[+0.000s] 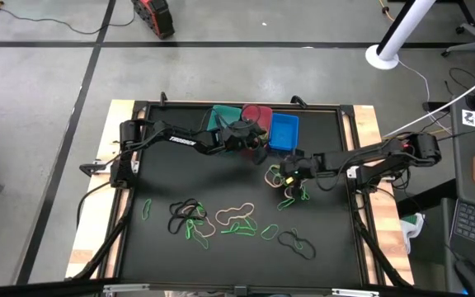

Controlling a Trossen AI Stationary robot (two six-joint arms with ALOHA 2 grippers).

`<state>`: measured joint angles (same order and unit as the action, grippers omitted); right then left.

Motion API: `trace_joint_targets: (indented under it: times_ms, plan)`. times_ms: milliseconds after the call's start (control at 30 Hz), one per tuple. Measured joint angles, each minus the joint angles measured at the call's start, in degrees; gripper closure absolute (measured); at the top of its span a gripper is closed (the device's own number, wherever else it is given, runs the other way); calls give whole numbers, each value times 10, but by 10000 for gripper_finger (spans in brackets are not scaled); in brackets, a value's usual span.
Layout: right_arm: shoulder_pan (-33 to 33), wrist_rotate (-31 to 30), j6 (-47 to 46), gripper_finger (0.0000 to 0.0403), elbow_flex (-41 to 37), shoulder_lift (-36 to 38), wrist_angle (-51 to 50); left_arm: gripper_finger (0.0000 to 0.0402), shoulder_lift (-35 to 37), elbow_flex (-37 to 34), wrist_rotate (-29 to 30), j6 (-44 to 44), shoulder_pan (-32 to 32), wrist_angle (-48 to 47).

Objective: Sort rubber bands into baskets
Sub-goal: Put the brown rubber band into the blue bin

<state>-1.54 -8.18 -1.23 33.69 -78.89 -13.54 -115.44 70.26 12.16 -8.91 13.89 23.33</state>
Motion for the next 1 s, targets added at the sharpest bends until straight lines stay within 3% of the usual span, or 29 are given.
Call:
trace_joint_targets:
  times_ms: [400,533,700,1000]
  plan:
    - [0,-19,2,271,0,-38,4,235,0,0,0,-1,0,0]
    - [0,-17,2,310,0,-38,4,235,0,0,0,-1,0,0]
    - [0,-15,15,389,2,-38,-1,235,0,0,0,-1,0,0]
    - [0,-4,61,398,89,-38,-105,235,16,1,0,17,-11,-9]
